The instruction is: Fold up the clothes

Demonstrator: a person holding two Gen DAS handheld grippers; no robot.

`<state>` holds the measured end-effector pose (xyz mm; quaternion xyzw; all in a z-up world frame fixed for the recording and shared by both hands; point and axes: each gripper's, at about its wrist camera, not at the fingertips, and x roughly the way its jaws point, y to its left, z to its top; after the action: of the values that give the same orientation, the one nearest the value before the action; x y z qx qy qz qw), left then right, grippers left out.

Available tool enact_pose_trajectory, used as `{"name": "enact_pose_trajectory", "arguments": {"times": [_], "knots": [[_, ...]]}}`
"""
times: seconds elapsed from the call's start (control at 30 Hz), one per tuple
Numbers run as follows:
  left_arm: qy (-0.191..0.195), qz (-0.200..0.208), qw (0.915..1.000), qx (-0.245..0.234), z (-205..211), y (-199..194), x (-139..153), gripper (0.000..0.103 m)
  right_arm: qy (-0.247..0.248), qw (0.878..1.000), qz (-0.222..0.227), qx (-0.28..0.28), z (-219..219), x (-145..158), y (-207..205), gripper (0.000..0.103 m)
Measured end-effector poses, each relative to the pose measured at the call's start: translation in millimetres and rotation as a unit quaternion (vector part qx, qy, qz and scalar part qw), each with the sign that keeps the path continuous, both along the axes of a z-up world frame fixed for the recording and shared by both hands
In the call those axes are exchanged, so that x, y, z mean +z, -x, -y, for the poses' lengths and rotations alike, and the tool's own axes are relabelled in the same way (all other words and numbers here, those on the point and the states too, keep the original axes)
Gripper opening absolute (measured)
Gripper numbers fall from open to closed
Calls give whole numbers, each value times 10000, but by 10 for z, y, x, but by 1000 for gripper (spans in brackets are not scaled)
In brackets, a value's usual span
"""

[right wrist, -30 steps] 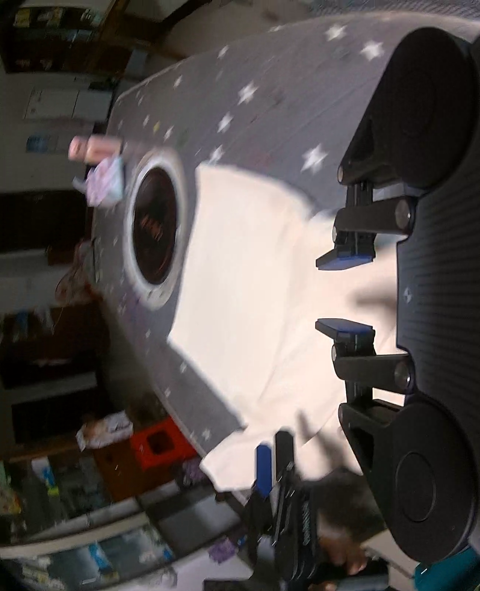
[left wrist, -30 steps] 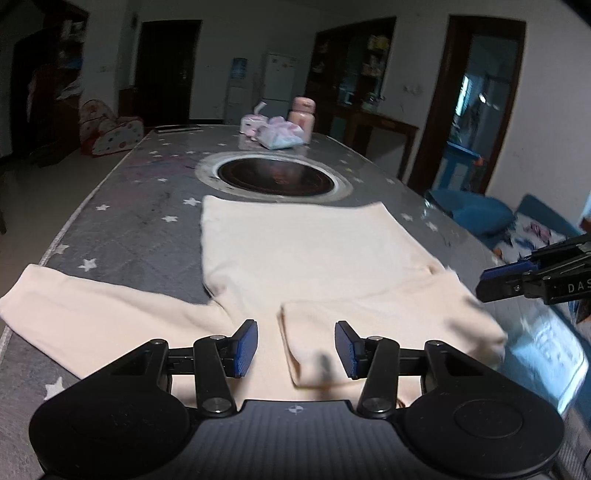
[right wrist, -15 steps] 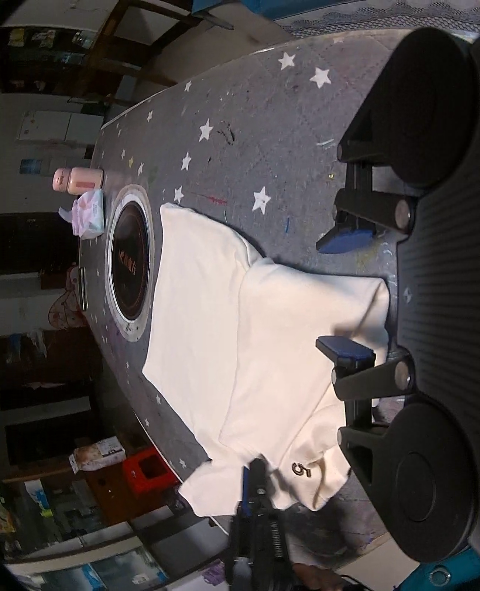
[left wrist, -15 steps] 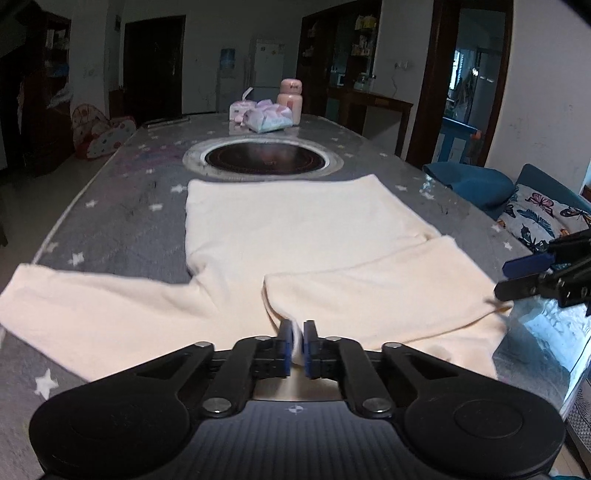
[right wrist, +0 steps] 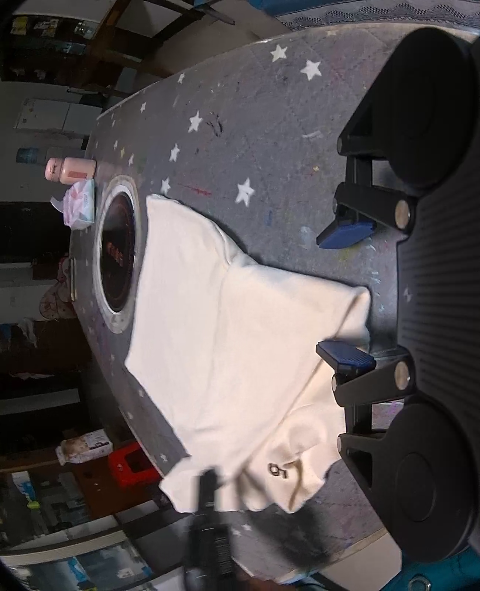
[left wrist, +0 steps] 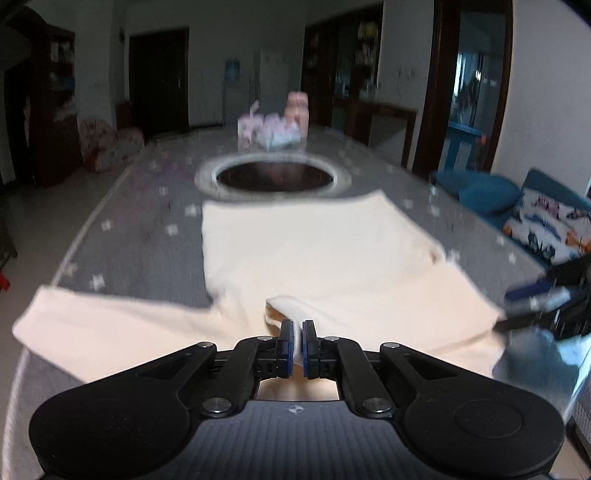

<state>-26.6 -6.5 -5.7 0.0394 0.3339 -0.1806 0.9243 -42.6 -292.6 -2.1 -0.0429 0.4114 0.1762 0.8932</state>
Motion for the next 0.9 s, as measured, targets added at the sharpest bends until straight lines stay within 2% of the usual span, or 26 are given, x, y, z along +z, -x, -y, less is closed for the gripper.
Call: {"name": "enact_pose_trajectory", "arguments": {"times": [0.1,0.23,0.33,0.57,0.73,0.9], "knots": [[-148,-69,9999,-10,8,-1,-55,7,-38,9998,187,-82,44,118,-61,50],[-141,-29,9999,85,-41,-6,-14,9,-247,9993,222,-156,66,173,-294,21],[-117,37,9998,145,-83,-8,39,9,-321,9993,156,-106,20,127,-469,13],[74,6,9999,126,-59,-56,49,14,-315,9994,80,-81,-144,-80,-723,13],[69,-16,10000,10,1,-56,-2,17,-180,9996,226,-57,-189,-16,-667,13],[73,-192,9997,121,-47,-71,-104,17,-119,9993,210,279,-290,26,-508,15]]}}
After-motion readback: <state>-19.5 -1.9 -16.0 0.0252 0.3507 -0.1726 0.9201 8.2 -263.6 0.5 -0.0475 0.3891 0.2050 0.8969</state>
